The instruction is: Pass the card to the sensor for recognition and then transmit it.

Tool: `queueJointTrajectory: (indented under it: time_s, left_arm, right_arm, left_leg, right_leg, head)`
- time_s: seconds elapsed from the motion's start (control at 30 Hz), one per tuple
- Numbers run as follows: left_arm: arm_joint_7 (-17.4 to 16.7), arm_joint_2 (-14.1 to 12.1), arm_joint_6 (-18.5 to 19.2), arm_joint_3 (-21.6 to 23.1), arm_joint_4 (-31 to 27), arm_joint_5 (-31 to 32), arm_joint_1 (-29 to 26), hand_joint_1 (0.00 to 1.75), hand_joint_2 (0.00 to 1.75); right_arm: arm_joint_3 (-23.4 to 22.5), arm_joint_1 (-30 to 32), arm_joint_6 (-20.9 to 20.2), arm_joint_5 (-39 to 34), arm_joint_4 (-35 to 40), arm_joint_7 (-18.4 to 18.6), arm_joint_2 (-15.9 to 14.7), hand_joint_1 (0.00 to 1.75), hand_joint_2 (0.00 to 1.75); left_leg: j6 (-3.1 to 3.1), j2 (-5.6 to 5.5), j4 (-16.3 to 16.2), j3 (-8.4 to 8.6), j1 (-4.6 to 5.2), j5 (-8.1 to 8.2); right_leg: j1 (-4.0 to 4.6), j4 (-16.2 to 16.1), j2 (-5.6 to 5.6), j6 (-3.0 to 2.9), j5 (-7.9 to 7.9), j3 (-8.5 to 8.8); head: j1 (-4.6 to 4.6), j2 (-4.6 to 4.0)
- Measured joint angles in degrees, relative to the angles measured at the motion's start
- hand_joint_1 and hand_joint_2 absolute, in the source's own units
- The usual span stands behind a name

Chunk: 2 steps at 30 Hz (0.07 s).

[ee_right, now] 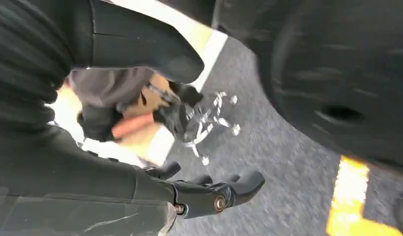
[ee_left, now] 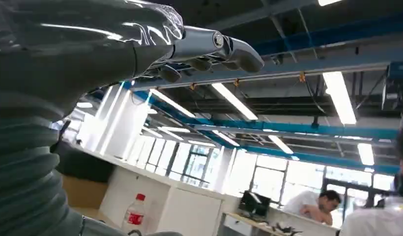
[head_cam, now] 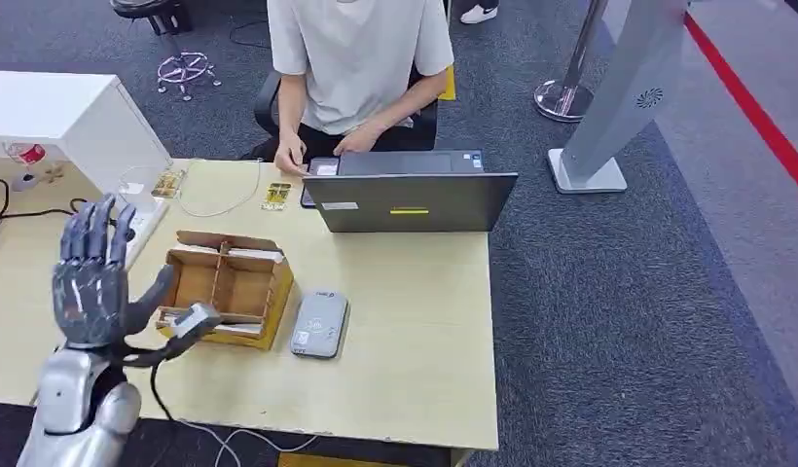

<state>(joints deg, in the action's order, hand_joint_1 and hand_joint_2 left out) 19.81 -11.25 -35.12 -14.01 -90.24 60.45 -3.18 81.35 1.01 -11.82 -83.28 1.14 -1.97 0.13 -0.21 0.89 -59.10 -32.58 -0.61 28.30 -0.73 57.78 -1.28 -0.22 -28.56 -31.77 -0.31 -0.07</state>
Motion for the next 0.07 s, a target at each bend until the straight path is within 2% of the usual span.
queueJointTrajectory:
  time_s: [0.03,0.07]
  left_arm:
    - [7.0,1.9,2.1,-5.7,-4.0,-6.5,-3.6,0.00,1.75]
    - [13.2,3.5,5.7,-10.2,-7.4,-12.3,-5.5,0.00,1.75]
  right_arm:
    - [-0.4,0.4,0.3,-0.2,-0.1,-0.3,0.3,0.00,1.75]
    - [-0.9,0.6,0.4,-0.2,-0.1,-0.6,0.7,0.00,1.75]
  left_leg:
    - [0.01,-0.12,0.0,-0.09,-0.02,0.00]
    - [0.01,-0.26,0.0,-0.17,-0.02,0.01]
  right_leg:
    - [0.00,0.0,0.12,0.03,-0.09,-0.06]
    - [0.00,0.0,0.24,0.05,-0.16,-0.08]
  head:
    - [-0.02,0.00]
    - [-0.02,0.02]
